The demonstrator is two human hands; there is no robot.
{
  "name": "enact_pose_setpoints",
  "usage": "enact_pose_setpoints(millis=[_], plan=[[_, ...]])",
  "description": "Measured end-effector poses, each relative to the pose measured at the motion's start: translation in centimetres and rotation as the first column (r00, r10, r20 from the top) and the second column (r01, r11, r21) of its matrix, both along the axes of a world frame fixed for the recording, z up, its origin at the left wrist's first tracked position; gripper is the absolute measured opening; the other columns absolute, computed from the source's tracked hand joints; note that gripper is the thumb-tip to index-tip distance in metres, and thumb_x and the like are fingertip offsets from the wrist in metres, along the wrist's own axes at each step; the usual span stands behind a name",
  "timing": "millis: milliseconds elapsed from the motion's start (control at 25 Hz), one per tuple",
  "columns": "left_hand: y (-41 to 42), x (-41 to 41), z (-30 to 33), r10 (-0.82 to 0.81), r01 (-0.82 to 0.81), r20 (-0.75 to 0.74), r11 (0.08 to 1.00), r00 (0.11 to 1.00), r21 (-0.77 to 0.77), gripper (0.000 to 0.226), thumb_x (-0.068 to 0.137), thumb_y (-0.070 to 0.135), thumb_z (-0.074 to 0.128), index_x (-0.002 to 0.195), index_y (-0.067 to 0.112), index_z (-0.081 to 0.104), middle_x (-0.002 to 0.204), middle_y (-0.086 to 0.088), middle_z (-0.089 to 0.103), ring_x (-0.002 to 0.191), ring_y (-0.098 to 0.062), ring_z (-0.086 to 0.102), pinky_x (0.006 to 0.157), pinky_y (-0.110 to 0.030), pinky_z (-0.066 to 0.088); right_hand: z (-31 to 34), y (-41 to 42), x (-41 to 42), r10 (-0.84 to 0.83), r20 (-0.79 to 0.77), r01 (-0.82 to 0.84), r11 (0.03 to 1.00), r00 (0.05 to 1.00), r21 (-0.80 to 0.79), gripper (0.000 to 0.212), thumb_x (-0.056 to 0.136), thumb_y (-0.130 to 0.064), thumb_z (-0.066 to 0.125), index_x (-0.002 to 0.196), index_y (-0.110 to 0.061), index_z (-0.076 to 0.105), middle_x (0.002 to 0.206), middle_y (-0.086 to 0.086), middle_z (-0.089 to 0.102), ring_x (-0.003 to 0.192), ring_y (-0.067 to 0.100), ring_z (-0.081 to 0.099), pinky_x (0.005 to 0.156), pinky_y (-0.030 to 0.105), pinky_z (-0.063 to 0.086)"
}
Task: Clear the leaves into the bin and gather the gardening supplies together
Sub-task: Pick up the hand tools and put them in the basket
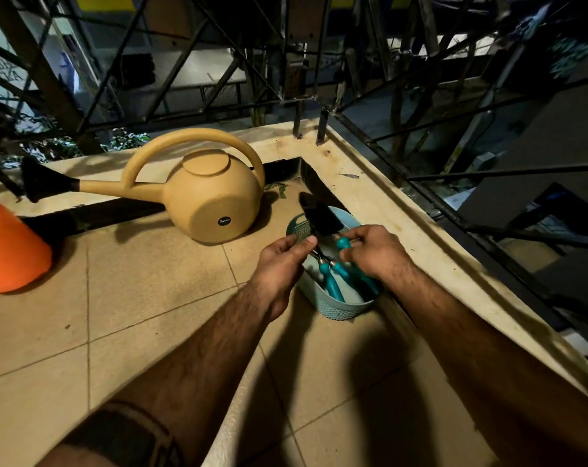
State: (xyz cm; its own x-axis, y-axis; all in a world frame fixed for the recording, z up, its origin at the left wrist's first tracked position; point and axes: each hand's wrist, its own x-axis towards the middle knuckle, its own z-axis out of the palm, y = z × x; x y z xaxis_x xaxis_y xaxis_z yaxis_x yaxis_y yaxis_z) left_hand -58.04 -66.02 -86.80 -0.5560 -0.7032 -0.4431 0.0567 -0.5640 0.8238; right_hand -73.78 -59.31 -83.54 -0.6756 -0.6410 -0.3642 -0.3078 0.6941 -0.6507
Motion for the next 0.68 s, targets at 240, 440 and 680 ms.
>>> enact_pose_setpoints(millis=[240,440,680], plan=[[-0.3,2.2,-1.2,0.092,-0.092,-0.001,0.996,0.996,0.014,0.049,0.094,0.021,0.07,0.14,0.017,0.055,0.134,-0.003,0.064,0.123,-0.018,0.059,0.111,-0.039,0.045,-4.2,-1.4,-1.1,-0.003,-0.246,0.067,0.966,0.969,0.251,0.033,0.085,-0.022,0.078,0.118,-0.019,0.071,0.11,0.007,0.071,0.1,0.027,0.068,0.09,0.042,0.059],[-0.3,3.0,-1.5,0.099,-0.099,-0.027,0.995,0.995,0.013,0.045,0.094,0.022,0.068,0.137,0.018,0.057,0.134,-0.004,0.066,0.123,-0.02,0.06,0.111,-0.039,0.045,-6.8,-2.8,0.0,-0.052,-0.147,0.075,0.986,0.988,0.152,0.025,0.088,-0.021,0.076,0.113,-0.019,0.072,0.099,0.004,0.071,0.093,0.024,0.068,0.087,0.04,0.059],[-0.8,3.3,-1.9,0.078,-0.076,-0.058,0.996,0.995,0.041,0.047,0.093,0.023,0.07,0.138,0.017,0.057,0.132,-0.001,0.067,0.124,-0.017,0.061,0.112,-0.038,0.044,-9.2,-1.9,1.0,0.03,-0.201,0.001,0.989,0.979,0.151,0.03,0.089,-0.017,0.074,0.118,-0.024,0.068,0.109,0.006,0.071,0.098,0.026,0.067,0.09,0.044,0.058]])
